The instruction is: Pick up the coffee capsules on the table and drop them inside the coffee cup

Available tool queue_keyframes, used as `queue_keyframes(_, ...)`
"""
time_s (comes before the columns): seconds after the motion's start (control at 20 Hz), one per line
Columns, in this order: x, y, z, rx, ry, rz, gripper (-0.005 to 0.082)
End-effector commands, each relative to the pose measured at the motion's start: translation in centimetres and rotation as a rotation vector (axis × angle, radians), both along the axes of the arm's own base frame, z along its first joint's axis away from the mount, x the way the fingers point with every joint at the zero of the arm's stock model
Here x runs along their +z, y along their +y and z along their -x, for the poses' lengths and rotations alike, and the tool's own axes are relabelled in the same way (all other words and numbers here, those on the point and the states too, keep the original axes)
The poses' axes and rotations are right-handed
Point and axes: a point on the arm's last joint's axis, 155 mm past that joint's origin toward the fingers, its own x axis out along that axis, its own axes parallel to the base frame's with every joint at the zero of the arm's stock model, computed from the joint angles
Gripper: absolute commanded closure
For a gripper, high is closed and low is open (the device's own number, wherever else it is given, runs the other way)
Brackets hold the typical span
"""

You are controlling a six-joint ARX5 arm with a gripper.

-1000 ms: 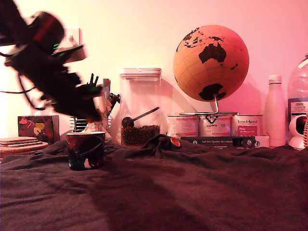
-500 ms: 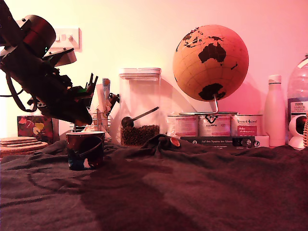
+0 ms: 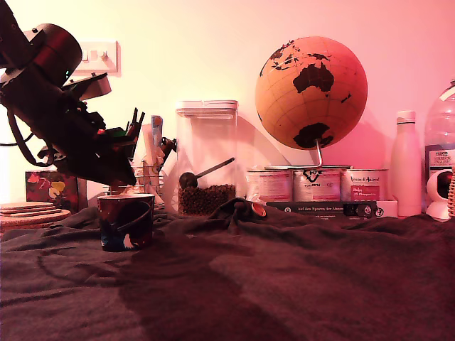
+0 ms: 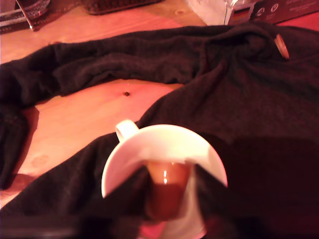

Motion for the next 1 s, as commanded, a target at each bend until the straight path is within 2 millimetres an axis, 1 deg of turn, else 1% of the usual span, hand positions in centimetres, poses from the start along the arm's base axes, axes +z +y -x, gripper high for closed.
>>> queue_keyframes(0.0,0.6,0.0,0.1,0.007,-0.006,0.017,0.0291)
queue_keyframes(0.05,0.6,0.0,0.1,0.007,-0.007,0.016,0.0295)
queue_keyframes(0.1,0.7,0.0,0.1,0.006,-0.009,0.017,0.0335)
queue_keyframes(0.15,0.7,0.0,0.0,0.006,-0.01,0.017,0.0427)
queue_keyframes(0.25,0.7,-0.1,0.1,0.001,-0.009,0.02,0.0702)
queue_keyframes(0.3,0.7,-0.2,0.2,-0.002,-0.007,0.022,0.0802)
queue_keyframes(0.35,0.7,-0.3,0.2,-0.008,-0.007,0.027,0.0784)
queue_keyframes(0.5,1.5,-0.5,0.4,-0.015,-0.018,0.033,0.0785)
queue_keyframes(0.85,5.9,-0.1,1.7,-0.016,-0.085,0.05,0.0785)
queue_keyframes(0.95,6.6,0.1,2.4,-0.016,-0.102,0.054,0.0785)
